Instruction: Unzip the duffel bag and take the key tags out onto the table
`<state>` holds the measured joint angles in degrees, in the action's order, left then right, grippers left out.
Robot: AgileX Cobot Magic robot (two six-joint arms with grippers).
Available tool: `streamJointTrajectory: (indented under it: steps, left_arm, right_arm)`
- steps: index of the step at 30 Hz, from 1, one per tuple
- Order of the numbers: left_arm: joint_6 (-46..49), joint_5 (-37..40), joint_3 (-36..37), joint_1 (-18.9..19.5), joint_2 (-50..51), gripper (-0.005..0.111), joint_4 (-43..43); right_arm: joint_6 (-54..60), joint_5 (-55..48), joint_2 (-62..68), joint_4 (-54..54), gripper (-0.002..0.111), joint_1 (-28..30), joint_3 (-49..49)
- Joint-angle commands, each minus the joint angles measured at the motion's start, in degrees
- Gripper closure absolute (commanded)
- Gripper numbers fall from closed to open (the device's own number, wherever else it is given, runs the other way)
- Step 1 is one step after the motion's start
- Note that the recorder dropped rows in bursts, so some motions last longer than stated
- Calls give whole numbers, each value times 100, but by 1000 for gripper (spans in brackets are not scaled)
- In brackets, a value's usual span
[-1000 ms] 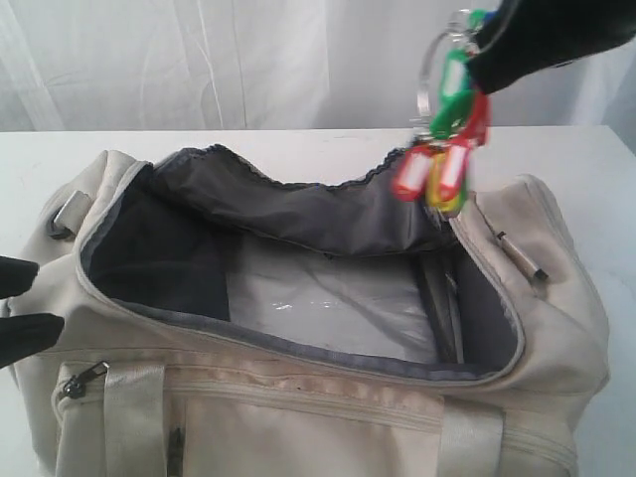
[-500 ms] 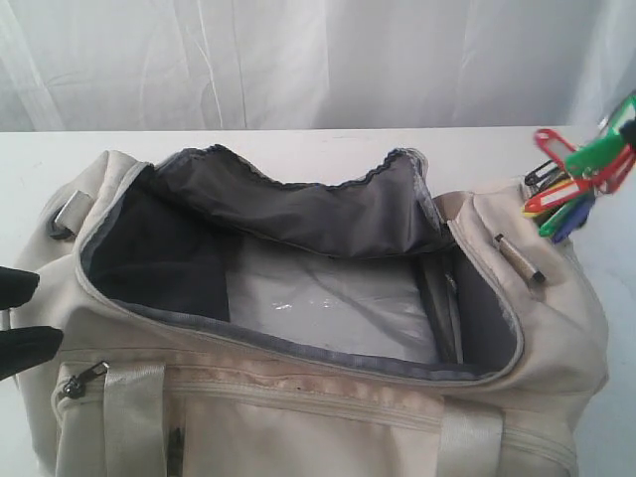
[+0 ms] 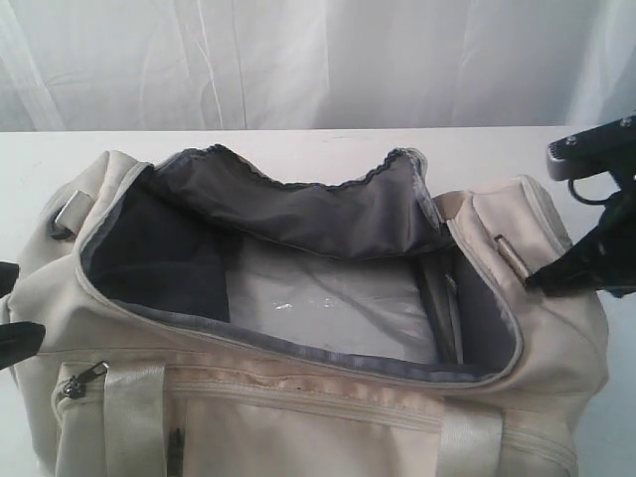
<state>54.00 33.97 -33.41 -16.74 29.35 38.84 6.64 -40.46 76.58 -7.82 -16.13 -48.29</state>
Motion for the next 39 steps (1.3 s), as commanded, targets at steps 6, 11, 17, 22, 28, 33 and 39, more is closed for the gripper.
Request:
streamJointTrajectory:
  steps: [6,11,17,22,28,33,39]
  left_arm:
    - [-11,22,10,3,-83,56,108]
    - [-11,-18,10,3,-83,56,108]
    - [-11,-287,10,3,-83,56,122]
    - [-11,-299,10,3,-83,56,122]
    - [-11,-299,10,3,-83,56,122]
    - [-11,-286,10,3,-83,56,110]
    - [-11,-276,10,3,-83,56,110]
  right_arm:
    - [3246,565,976,4441,108,-132,250]
    - [5401,505,1337,7321,108,-1076,185]
    - [5471,892,2022,7797,108,-1959,-273]
    - [5466,741,2681,8045,108,-2370,-1140]
    - [5466,563,2194,7771,108,-2148,-1306]
    - [4415,577,1308,6244,108,-1648,-1306]
    - [2284,264,390,3071,108,-1092,-1256]
